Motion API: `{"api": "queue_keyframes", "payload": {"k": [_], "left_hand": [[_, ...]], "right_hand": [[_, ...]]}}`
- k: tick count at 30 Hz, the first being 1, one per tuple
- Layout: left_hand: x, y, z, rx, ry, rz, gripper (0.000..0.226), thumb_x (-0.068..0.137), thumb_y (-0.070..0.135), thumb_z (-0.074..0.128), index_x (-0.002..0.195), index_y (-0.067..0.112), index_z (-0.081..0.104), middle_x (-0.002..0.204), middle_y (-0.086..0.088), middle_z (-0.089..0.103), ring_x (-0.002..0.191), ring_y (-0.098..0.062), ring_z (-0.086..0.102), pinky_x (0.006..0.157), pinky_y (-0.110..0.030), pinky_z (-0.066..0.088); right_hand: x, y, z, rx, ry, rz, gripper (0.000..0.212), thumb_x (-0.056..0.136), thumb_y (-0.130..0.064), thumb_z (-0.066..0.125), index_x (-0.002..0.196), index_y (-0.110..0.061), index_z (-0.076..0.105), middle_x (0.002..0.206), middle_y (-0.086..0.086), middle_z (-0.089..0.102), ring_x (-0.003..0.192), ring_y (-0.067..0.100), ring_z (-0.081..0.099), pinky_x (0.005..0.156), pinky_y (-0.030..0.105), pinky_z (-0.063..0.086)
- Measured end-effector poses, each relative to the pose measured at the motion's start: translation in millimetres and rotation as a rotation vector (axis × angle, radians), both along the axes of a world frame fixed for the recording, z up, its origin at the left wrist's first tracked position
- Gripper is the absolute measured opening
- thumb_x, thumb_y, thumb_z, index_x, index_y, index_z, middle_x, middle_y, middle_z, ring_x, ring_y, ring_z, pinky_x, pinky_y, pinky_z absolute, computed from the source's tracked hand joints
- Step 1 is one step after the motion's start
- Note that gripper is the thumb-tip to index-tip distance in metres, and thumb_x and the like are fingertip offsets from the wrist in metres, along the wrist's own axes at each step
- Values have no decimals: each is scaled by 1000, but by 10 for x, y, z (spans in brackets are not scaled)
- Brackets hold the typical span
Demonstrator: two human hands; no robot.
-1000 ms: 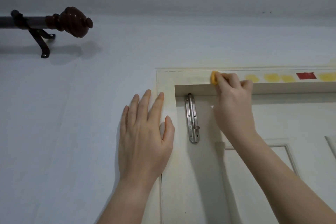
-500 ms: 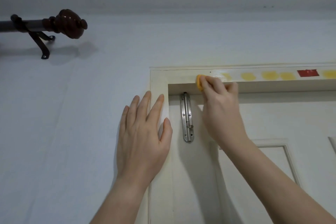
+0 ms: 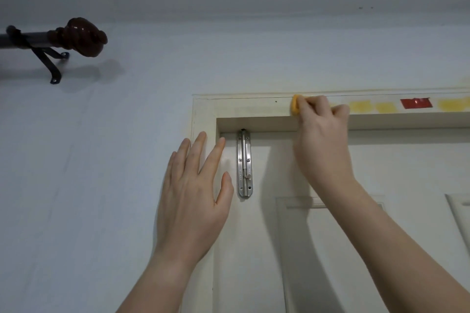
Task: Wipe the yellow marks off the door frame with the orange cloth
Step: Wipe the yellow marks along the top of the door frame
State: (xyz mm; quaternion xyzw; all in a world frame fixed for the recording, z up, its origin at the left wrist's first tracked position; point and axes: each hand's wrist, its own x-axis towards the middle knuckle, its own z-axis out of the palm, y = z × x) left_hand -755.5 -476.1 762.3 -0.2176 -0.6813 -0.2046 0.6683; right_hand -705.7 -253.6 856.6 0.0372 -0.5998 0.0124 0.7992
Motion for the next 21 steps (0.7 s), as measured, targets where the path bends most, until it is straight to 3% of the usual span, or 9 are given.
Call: {"api": "queue_keyframes", "payload": {"k": [3,6,8,11,14,16,21], "left_hand": [[14,14,-24,4,0,2,62,108,50,31,170,45,23,180,14,14,168,-10,1,137,-33,3],[13,48,-36,-3,-1,32,62,107,51,33,169,46,27,180,12,16,168,-12,4,137,-35,3],[12,57,-37,-4,1,45,61,107,51,33,168,46,29,180,12,16,168,-12,3,137,-35,4],[19,49,-41,7,0,26,61,107,53,31,167,47,32,180,13,15,168,-10,1,137,-33,3],[2,40,-30,-8,0,52,59,107,52,31,166,45,35,180,11,16,168,-13,4,137,-35,4],[-7,48,-17,-11,10,76,59,107,51,31,165,43,38,179,8,19,168,-17,8,137,-38,6],[-22,65,23,6,26,44,59,106,52,31,163,42,42,179,8,20,167,-18,8,137,-37,8]], "right_hand": [[-32,112,-193,-25,58,25,52,79,18,50,123,-7,64,118,7,62,87,21,22,79,41,37],[-108,-14,-141,120,47,25,61,75,19,57,130,-7,65,121,4,64,86,19,21,81,36,37],[-91,-41,-46,132,35,-3,64,71,18,52,130,-6,65,119,6,64,85,21,22,81,36,35],[-15,118,-69,-3,40,7,60,75,15,47,129,-6,64,118,10,62,88,24,26,80,39,35],[-40,142,-203,-22,95,6,48,84,15,56,126,-8,67,116,6,64,85,24,28,77,36,32],[-106,27,-158,57,83,5,51,82,16,60,126,-9,68,118,4,66,84,24,29,78,35,33],[-53,9,2,18,45,-47,57,77,13,44,126,-7,66,114,6,65,84,25,29,79,37,34]]}}
